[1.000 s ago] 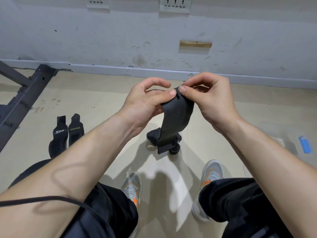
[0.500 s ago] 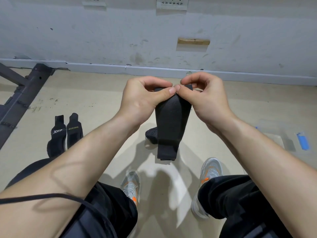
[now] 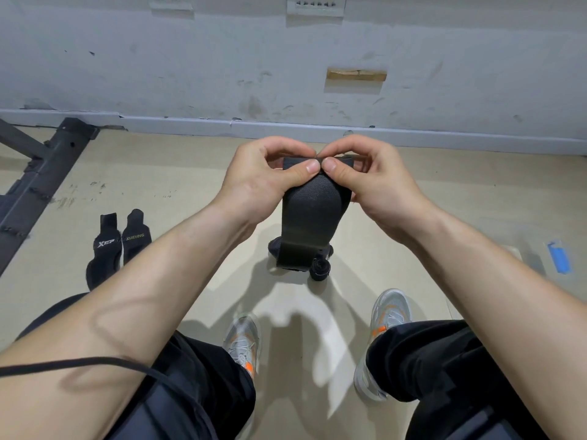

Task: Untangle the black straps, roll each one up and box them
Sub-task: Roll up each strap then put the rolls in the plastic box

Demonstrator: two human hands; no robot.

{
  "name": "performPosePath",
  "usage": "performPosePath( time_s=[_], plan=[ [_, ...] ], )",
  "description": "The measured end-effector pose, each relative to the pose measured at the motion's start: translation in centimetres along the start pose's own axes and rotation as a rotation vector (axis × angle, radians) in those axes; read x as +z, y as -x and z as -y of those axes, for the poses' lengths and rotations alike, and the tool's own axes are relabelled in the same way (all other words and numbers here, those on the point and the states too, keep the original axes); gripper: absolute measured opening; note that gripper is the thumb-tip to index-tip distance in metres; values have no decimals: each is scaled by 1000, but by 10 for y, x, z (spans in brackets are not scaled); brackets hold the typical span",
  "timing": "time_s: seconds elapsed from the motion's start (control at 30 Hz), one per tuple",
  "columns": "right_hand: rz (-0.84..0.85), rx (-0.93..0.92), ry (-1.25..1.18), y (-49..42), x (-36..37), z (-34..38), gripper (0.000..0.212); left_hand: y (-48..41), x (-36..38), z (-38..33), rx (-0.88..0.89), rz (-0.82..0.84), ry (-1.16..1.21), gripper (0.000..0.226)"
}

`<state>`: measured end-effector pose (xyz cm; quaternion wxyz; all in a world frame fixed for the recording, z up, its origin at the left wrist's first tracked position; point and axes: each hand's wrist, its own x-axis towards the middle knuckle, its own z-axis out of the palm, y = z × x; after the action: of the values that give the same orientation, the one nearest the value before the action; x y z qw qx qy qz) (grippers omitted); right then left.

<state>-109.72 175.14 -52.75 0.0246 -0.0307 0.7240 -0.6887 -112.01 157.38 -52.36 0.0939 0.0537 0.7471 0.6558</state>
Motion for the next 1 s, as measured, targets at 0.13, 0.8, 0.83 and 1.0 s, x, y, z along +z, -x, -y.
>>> performPosePath(
  time_s=[0.13, 0.8, 0.83, 1.0],
  plan=[
    [12, 40, -114, 2, 2, 0, 11, 1, 0, 1, -40, 119, 103, 13],
    [28, 149, -424, 0, -1, 2, 25, 1, -2, -13, -206, 220, 410, 8],
    [14, 149, -404, 0, -1, 1, 25, 1, -5, -13, -234, 250, 415, 5],
    [-23, 147, -304, 1, 1, -1, 23, 0, -2, -6, -219, 178, 339, 7]
  ],
)
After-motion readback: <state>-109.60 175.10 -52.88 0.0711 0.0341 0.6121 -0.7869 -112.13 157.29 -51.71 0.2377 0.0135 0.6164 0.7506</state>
